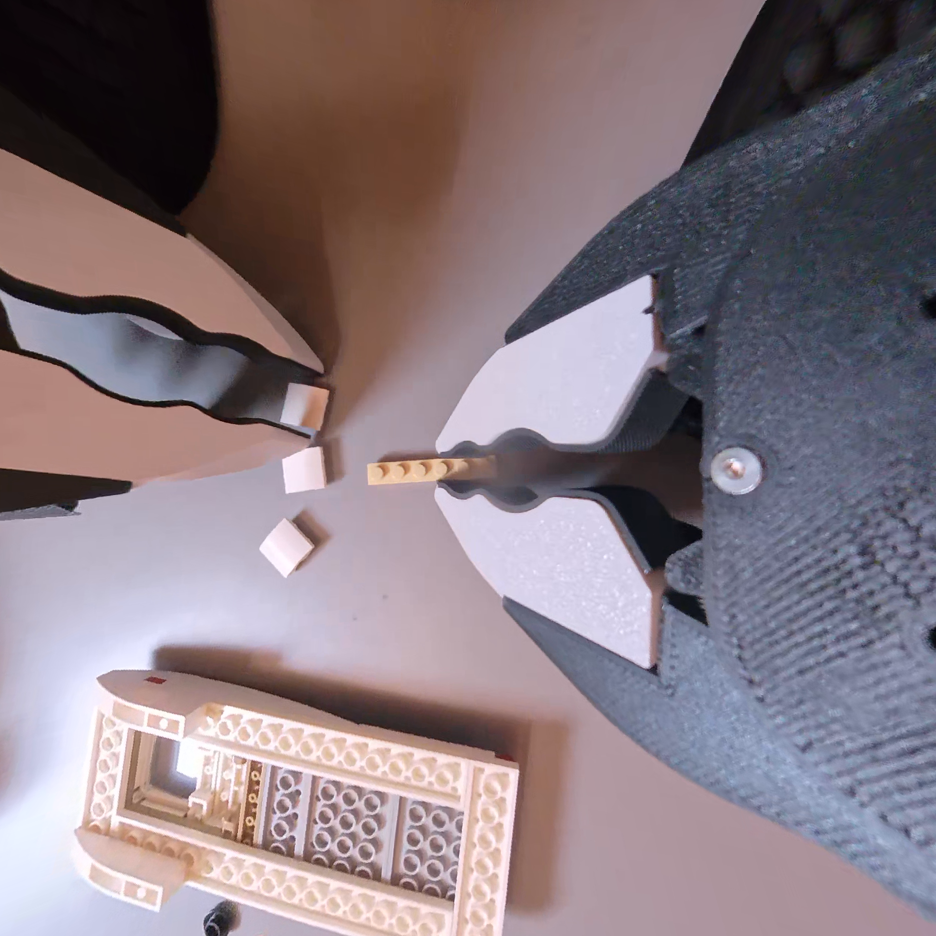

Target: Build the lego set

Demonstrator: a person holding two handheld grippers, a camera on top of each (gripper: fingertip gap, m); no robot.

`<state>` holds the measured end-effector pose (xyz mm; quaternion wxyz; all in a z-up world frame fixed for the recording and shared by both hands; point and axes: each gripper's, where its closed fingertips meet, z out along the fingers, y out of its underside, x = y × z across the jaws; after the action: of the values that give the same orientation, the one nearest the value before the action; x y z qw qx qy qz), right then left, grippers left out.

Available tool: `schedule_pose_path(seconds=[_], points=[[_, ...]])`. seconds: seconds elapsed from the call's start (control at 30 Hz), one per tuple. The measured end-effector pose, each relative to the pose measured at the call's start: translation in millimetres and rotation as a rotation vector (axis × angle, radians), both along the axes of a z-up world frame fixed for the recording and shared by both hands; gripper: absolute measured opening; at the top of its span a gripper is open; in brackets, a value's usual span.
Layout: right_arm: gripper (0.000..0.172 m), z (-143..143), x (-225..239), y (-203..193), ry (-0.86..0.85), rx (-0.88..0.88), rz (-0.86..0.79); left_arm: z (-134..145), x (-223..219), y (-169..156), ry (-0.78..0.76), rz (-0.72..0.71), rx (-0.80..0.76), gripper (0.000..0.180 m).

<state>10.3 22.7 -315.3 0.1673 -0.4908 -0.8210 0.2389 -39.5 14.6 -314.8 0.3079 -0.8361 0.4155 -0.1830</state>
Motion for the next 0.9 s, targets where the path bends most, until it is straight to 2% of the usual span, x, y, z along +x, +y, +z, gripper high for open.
schedule_pose_path(seconds=[0.03,0.13,0.2,0.37,0.47,0.6,0.77,0.9], points=[[0.026,0.3,0.1,-0.5,0.002,-0.003,0.003,1.6,-0.9,0.5,-0.021,0.002,-0.004,0.008],[0.035,9.6,-0.8,-4.1,0.038,-0.034,0.011,13.8,-3.1,2.7,-0.119,0.010,0.001,0.008],[0.036,22.8,-4.1,-3.3,0.102,-0.057,0.005,28.7,-1.0,2.0,-0.239,0.003,-0.008,0.008],[0.036,76.2,-24.2,7.1,0.468,-0.184,-0.041,79.1,11.7,-11.2,-0.662,-0.080,-0.105,0.008],[0.036,96.9,-28.1,2.6,0.617,-0.197,-0.016,94.4,15.0,-18.5,-0.822,-0.122,-0.186,0.008],[0.032,101.6,-29.4,-18.8,0.654,-0.142,0.074,99.1,20.5,-25.1,-0.907,-0.161,-0.259,0.008],[0.010,103.2,-30.7,-30.6,0.673,-0.105,0.106,98.4,24.0,-29.7,-0.903,-0.183,-0.277,0.008],[0.006,99.6,-33.6,-18.1,0.537,-0.308,-0.061,99.9,15.5,-14.9,-0.889,-0.100,-0.193,0.010]])
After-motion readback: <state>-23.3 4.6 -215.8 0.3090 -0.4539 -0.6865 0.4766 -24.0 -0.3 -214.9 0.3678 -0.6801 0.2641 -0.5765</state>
